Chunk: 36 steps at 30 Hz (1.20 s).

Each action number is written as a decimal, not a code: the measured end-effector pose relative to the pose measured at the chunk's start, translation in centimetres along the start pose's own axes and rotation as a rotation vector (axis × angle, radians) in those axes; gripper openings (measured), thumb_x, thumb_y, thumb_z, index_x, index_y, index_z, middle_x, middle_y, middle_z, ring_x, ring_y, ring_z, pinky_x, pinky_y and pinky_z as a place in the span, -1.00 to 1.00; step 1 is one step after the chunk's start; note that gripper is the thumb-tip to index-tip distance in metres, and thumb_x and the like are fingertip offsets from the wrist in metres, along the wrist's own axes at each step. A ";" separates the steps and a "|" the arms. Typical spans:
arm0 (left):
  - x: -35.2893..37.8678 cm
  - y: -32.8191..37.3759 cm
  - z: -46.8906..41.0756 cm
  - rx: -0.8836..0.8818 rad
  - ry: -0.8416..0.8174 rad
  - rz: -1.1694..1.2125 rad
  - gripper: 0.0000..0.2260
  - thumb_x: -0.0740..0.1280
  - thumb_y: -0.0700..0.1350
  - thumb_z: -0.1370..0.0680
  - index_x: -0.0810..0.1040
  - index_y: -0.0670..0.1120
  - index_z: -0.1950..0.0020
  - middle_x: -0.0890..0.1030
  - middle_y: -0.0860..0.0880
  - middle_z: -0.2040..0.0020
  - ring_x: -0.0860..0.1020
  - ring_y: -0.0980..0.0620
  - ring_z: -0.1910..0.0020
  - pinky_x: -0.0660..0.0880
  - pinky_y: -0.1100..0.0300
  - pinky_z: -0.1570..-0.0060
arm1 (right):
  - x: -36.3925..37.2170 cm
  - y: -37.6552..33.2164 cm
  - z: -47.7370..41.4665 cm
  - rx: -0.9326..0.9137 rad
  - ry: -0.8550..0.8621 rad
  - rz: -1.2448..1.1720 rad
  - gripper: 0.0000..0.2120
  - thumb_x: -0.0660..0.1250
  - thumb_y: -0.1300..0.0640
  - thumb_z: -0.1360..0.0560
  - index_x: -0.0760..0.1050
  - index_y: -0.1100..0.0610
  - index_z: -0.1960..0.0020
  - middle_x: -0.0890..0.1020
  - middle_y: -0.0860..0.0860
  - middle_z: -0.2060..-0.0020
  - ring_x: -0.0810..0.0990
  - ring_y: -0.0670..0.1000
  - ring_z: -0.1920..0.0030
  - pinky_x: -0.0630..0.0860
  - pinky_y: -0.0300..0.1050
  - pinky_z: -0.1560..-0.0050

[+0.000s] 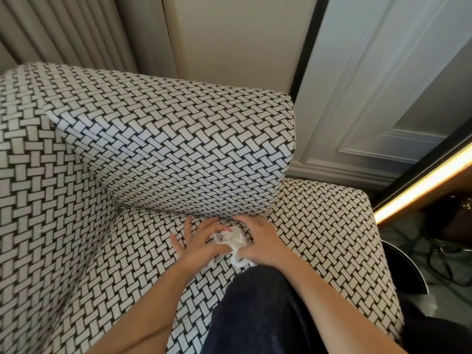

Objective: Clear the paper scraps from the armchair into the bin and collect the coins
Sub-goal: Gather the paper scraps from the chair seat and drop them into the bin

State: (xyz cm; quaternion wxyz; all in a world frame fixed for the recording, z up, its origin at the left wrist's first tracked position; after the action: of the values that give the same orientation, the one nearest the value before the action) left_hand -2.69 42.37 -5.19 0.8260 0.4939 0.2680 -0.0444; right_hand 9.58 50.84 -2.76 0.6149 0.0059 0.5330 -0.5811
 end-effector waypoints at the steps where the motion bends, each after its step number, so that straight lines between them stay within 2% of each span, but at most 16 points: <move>1: 0.0 -0.1 0.0 0.004 0.005 0.008 -0.71 0.44 -0.06 -0.37 0.55 0.30 0.02 0.21 0.31 -0.42 -0.29 0.18 -0.47 -0.60 -0.07 -0.22 | 0.1 0.0 -0.1 -0.023 -0.024 0.074 -0.24 0.41 0.15 -0.36 0.17 -0.10 -0.47 0.22 0.01 -0.44 0.16 0.07 -0.44 0.07 -0.02 -0.42; 4: -0.1 0.0 0.0 0.013 0.005 0.083 -0.80 0.38 -0.05 -0.42 0.62 0.27 0.06 0.23 0.29 -0.42 -0.27 0.16 -0.48 -0.61 -0.06 -0.20 | 0.1 -0.1 -0.3 -0.102 -0.035 0.225 -0.34 0.42 0.10 -0.39 0.27 0.01 -0.44 0.39 -0.03 -0.37 0.29 -0.01 -0.38 0.02 -0.10 -0.41; 6: -0.2 0.3 0.3 0.007 -0.009 0.172 -0.83 0.33 0.06 -0.41 0.63 0.28 0.05 0.25 0.27 -0.43 -0.25 0.16 -0.48 -0.62 -0.05 -0.19 | 0.1 0.0 -0.3 -0.126 0.019 0.197 -0.46 0.44 0.10 -0.38 0.41 0.04 -0.34 0.51 -0.02 -0.25 0.40 0.00 -0.29 0.13 -0.04 -0.42; 9: -0.5 0.8 0.9 0.009 -0.038 0.234 -0.71 0.25 0.17 -0.33 0.58 0.36 -0.01 0.23 0.24 -0.46 -0.25 0.18 -0.48 -0.62 -0.04 -0.20 | 0.3 0.4 -0.5 -0.101 0.103 0.100 -0.59 0.46 0.11 -0.37 0.52 0.05 -0.20 0.57 0.02 -0.11 0.48 0.02 -0.14 0.32 0.05 -0.32; 11: -0.8 1.1 1.4 0.012 -0.059 0.253 -0.65 0.25 0.13 -0.35 0.51 0.38 -0.11 0.16 0.17 -0.50 -0.28 0.18 -0.47 -0.61 -0.02 -0.23 | 0.2 0.6 -0.5 -0.078 0.135 0.054 -0.66 0.47 0.13 -0.37 0.54 0.06 -0.14 0.57 0.02 -0.06 0.51 0.00 -0.05 0.43 -0.10 -0.17; 13: -1.1 1.1 2.0 0.013 -0.057 0.259 -0.62 0.28 0.09 -0.39 0.45 0.36 -0.20 0.05 0.10 -0.53 -0.32 0.14 -0.47 -0.58 -0.03 -0.27 | 0.0 0.8 -0.3 -0.068 0.154 0.019 -0.70 0.45 0.19 -0.38 0.52 0.08 -0.09 0.56 -0.01 -0.02 0.53 -0.04 0.00 0.41 -0.32 0.04; 15: -1.4 0.6 2.5 0.004 -0.017 0.230 -0.60 0.31 0.08 -0.44 0.40 0.36 -0.25 -0.02 0.07 -0.54 -0.31 0.06 -0.48 -0.47 -0.08 -0.35 | -0.3 1.0 0.0 -0.073 0.194 0.004 -0.74 0.41 0.23 -0.40 0.51 0.10 -0.06 0.51 -0.06 0.04 0.50 -0.08 0.05 0.31 -0.43 0.20; 17: -1.4 -0.1 3.1 0.029 0.065 0.136 -0.58 0.35 -0.01 -0.49 0.37 0.26 -0.32 0.10 0.06 -0.52 -0.16 0.03 -0.51 -0.26 -0.06 -0.43 | -0.7 1.1 0.4 -0.089 0.242 0.005 -0.79 0.39 0.23 -0.42 0.51 0.12 -0.04 0.49 -0.07 0.08 0.47 -0.11 0.12 0.24 -0.46 0.28; 19: -1.1 -0.7 3.8 0.088 0.170 -0.009 -0.53 0.39 -0.01 -0.48 0.36 0.18 -0.35 0.23 0.06 -0.47 0.04 0.03 -0.50 -0.04 0.02 -0.44 | -0.8 1.1 0.7 -0.097 0.271 -0.008 -0.83 0.37 0.22 -0.45 0.50 0.13 -0.04 0.53 -0.05 0.09 0.49 -0.08 0.13 0.32 -0.39 0.23; 22: 0.0 -1.8 4.5 0.139 0.267 -0.190 -0.46 0.41 0.06 -0.45 0.36 0.10 -0.39 0.33 0.08 -0.41 0.16 0.05 -0.46 0.05 0.05 -0.46 | -0.8 1.2 0.9 -0.075 0.308 -0.034 -0.84 0.35 0.19 -0.48 0.47 0.14 -0.05 0.58 -0.01 0.06 0.56 -0.02 0.11 0.53 -0.15 0.05; 24: 0.6 -2.2 4.4 0.201 0.331 -0.307 -0.49 0.42 0.07 -0.44 0.43 0.03 -0.36 0.43 0.08 -0.34 0.27 0.02 -0.40 0.14 0.01 -0.44 | -0.9 1.2 1.1 -0.066 0.346 -0.034 -0.84 0.34 0.20 -0.49 0.46 0.15 -0.05 0.60 0.03 0.05 0.59 0.02 0.10 0.58 -0.05 0.02; 26: 1.0 -2.2 4.4 0.250 0.409 -0.358 -0.60 0.45 0.01 -0.43 0.55 -0.01 -0.25 0.55 0.06 -0.20 0.38 -0.02 -0.27 0.28 0.00 -0.33 | -1.2 1.2 1.5 -0.066 0.381 -0.046 -0.79 0.34 0.22 -0.49 0.46 0.14 -0.12 0.60 0.01 0.02 0.59 0.00 0.10 0.57 -0.13 0.03; 28: 1.1 -2.1 4.3 0.300 0.459 -0.394 -0.73 0.47 -0.08 -0.41 0.64 -0.05 -0.10 0.61 0.05 -0.01 0.47 -0.02 -0.08 0.43 -0.01 -0.15 | -1.3 1.2 1.7 -0.070 0.401 -0.057 -0.78 0.34 0.22 -0.49 0.47 0.13 -0.13 0.58 -0.03 0.03 0.58 -0.04 0.12 0.52 -0.22 0.08; 31: 1.1 -1.5 4.5 0.374 0.478 -0.461 -0.86 0.49 -0.19 -0.39 0.68 -0.09 0.08 0.62 0.04 0.18 0.53 0.01 0.15 0.53 0.04 0.11 | -1.5 1.3 1.9 -0.068 0.408 -0.057 -0.85 0.34 0.23 -0.48 0.47 0.14 -0.04 0.57 -0.04 0.07 0.57 -0.04 0.17 0.53 -0.21 0.11; 33: 0.9 -1.4 4.4 0.390 0.469 -0.495 -0.90 0.49 -0.23 -0.38 0.67 -0.10 0.13 0.63 0.02 0.22 0.57 -0.01 0.19 0.54 0.06 0.14 | -1.5 1.3 1.9 -0.061 0.404 -0.077 -0.84 0.34 0.23 -0.48 0.48 0.14 -0.05 0.53 -0.08 0.09 0.56 -0.06 0.17 0.51 -0.26 0.12; 36: 0.3 -1.5 4.4 0.343 0.479 -0.492 -0.95 0.43 -0.22 -0.44 0.66 -0.10 0.12 0.64 0.02 0.19 0.55 -0.01 0.13 0.50 0.06 0.04 | -1.4 1.5 1.8 -0.050 0.390 -0.084 -0.79 0.36 0.21 -0.48 0.49 0.14 -0.11 0.55 -0.08 0.05 0.57 -0.06 0.14 0.52 -0.24 0.08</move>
State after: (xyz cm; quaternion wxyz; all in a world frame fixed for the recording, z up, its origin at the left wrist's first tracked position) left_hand -1.16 37.97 -4.86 0.6102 0.5420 0.5525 -0.1690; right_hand 12.15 51.21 -1.97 0.4752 0.0809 0.6562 -0.5805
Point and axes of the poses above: each hand's wrist, its own z-axis away from the middle knuckle, its own x-axis out of the palm, y = z × x, the point moved 3 cm from there along -z, towards the middle knuckle
